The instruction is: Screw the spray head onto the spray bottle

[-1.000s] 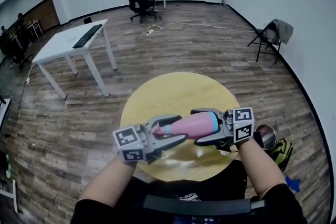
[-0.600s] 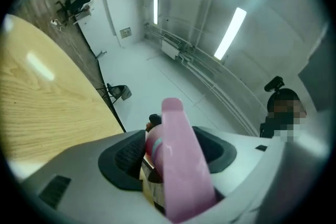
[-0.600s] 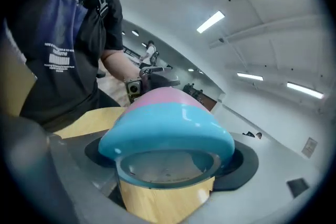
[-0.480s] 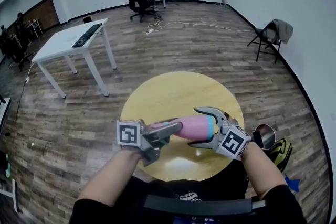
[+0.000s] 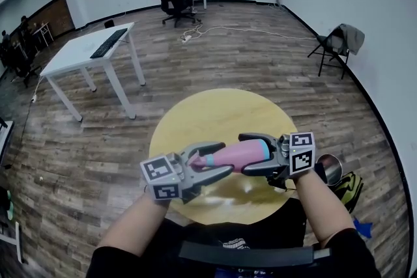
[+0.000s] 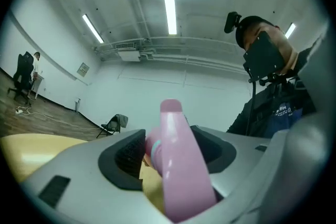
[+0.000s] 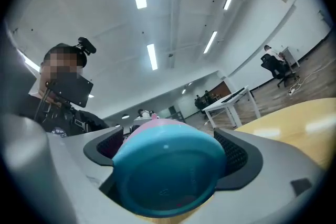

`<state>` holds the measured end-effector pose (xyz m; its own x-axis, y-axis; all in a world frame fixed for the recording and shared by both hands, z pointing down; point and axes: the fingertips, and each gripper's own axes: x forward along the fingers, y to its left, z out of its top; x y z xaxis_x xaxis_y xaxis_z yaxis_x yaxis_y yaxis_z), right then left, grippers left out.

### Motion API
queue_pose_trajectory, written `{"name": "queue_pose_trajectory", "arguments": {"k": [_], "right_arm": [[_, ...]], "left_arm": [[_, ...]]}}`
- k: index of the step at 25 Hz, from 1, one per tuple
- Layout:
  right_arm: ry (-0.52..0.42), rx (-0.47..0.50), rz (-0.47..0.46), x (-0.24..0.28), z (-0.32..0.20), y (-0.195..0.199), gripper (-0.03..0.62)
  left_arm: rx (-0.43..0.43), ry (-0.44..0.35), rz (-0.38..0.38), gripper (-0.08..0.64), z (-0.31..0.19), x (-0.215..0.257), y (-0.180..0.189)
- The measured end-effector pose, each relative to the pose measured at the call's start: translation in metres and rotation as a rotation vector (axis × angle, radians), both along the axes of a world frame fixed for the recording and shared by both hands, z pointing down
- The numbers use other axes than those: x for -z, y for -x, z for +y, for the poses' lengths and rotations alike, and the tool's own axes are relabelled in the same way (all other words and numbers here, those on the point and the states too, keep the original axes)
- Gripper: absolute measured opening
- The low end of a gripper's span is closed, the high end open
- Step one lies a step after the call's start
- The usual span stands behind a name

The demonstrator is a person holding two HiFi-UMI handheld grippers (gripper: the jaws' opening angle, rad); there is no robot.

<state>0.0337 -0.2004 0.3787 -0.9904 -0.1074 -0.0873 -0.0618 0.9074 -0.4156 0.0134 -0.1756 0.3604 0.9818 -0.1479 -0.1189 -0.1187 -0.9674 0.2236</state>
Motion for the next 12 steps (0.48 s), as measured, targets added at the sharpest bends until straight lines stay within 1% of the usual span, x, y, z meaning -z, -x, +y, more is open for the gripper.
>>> {"name": "queue_pose_trajectory", "arguments": {"k": [2,4,5,8,10,12], "right_arm": [[-0.005,0.015,0.027,-0.004,0.001,0.000,0.517],[-0.053,0.005,0.073,-0.010,0.006,0.001,0.499],[-0.108,-0.012,0.107,-0.013,0.008,0.002,0.492],[-0.327,-0.090,0.220,-0.016,0.008,0.006,0.483],[-0.470,-0.122,0.277,-0.015,0.008,0.007,0.482],[-0.610,-0.140,0.351,-0.017,0.011,0.006,0.482]], "left_arm": [[-0.003,0.016,-0.008,0.313,0.000,-0.003,-0.003],[-0.013,0.078,-0.007,0.314,-0.002,-0.008,-0.004],[-0.021,0.136,0.004,0.314,-0.005,-0.010,-0.002],[-0.043,0.336,0.075,0.316,-0.018,-0.013,0.004],[-0.050,0.413,0.111,0.318,-0.024,-0.013,0.006],[-0.057,0.471,0.125,0.318,-0.026,-0.014,0.005]]}}
